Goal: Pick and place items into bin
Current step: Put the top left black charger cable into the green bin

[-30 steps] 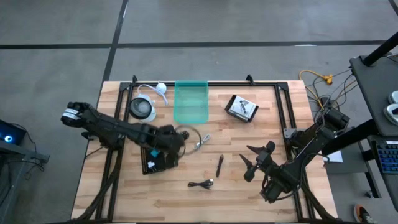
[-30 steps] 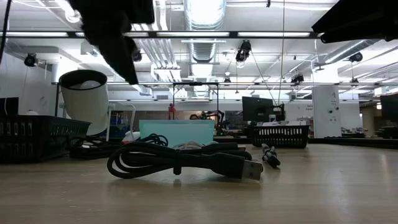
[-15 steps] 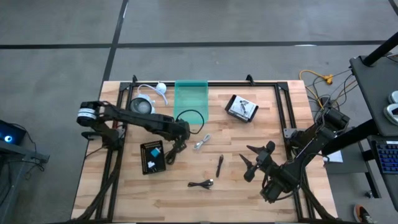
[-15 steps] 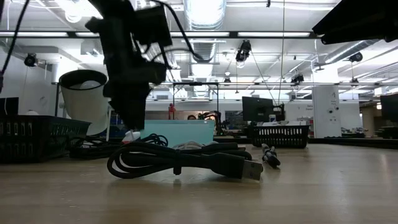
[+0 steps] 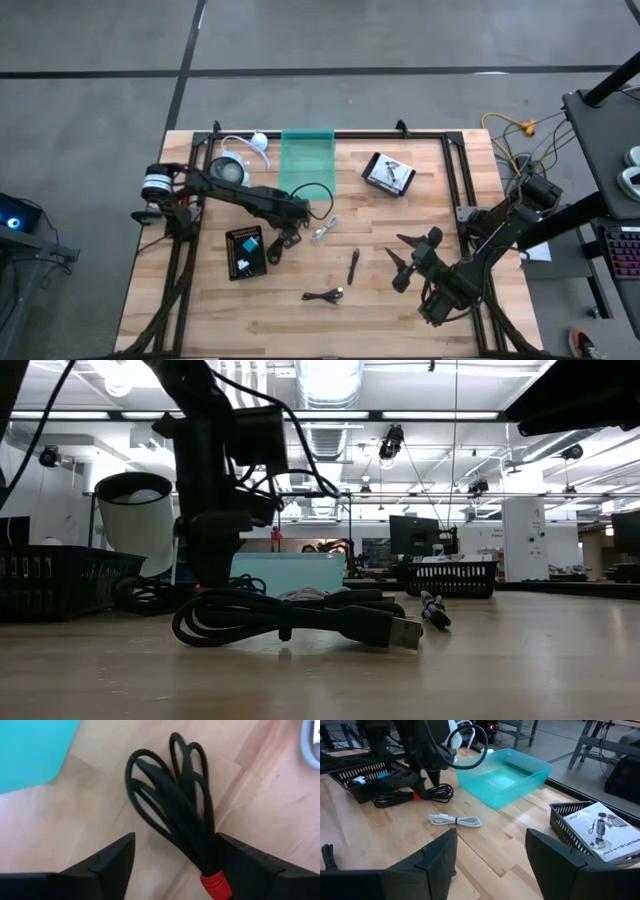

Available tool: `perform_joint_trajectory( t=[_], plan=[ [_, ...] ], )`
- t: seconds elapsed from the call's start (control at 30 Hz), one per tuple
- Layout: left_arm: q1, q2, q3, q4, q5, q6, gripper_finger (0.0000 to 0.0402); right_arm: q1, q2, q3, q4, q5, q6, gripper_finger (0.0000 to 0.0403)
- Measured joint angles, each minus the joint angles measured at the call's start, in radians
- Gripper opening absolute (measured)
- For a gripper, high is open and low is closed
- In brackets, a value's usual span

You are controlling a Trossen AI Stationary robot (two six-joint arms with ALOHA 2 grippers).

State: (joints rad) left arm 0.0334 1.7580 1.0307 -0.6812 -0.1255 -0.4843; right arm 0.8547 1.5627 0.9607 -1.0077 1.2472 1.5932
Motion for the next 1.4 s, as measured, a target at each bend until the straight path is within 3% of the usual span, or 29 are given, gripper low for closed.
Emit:
perform_joint_trajectory(
  t=[0.47, 0.87, 1.17, 1.4],
  plan=[
    [0.000, -0.064, 0.020, -0.012, 0.071, 0.104, 0.0016, 0.000, 0.000, 0.000, 0.001, -0.003, 0.000, 0.0219],
    [-0.001, -0.179, 0.062, 0.001, 0.150, 0.245, 0.0007, 0.000, 0.000, 0.000, 0.002, -0.002, 0.000, 0.0219],
    [0.000, -0.261, 0.152, 0.104, 0.143, 0.651, 0.0007, 0.000, 0.000, 0.000, 0.004, -0.008, 0.001, 0.0219],
    [0.007, -0.252, 0.202, 0.121, -0.003, 1.042, 0.0007, 0.000, 0.000, 0.000, 0.005, -0.015, 0.004, 0.0219]
  ],
)
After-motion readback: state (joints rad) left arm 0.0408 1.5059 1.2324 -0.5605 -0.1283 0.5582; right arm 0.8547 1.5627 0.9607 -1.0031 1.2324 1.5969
